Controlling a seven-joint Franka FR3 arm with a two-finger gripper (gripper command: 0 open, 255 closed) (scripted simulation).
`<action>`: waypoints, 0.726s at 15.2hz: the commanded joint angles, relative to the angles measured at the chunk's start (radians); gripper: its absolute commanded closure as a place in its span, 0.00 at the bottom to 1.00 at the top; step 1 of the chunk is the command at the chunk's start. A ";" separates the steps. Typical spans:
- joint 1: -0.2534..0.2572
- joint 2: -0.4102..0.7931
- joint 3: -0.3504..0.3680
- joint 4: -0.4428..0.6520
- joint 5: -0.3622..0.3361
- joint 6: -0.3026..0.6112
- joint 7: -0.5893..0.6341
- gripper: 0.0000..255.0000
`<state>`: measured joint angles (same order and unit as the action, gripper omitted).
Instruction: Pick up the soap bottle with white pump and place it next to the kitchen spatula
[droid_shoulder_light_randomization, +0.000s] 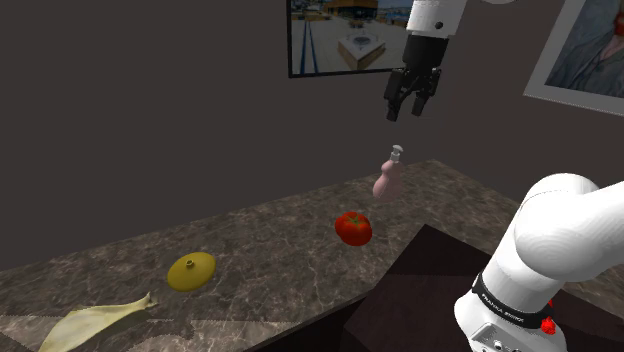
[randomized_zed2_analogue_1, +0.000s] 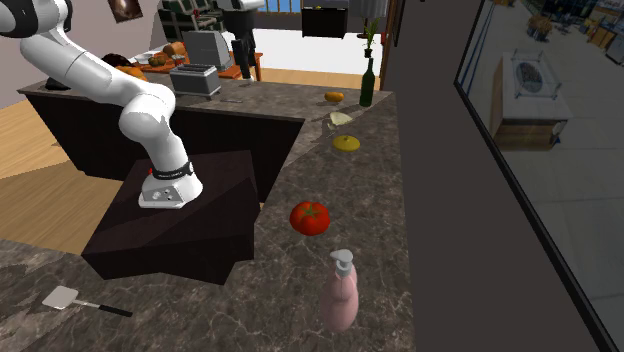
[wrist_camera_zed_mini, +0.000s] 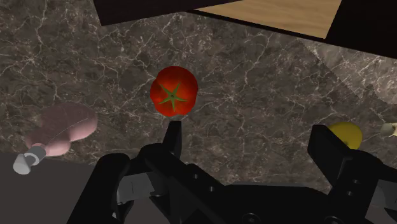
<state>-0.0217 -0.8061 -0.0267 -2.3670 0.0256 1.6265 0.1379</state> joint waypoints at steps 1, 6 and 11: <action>0.000 0.000 0.000 0.000 0.000 0.000 0.000 0.00; -0.031 0.069 -0.091 -0.036 -0.060 0.099 -0.102 0.00; -0.058 0.169 -0.184 -0.041 -0.107 0.203 -0.202 0.00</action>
<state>-0.0744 -0.6586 -0.1911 -2.4059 -0.0722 1.8054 -0.0424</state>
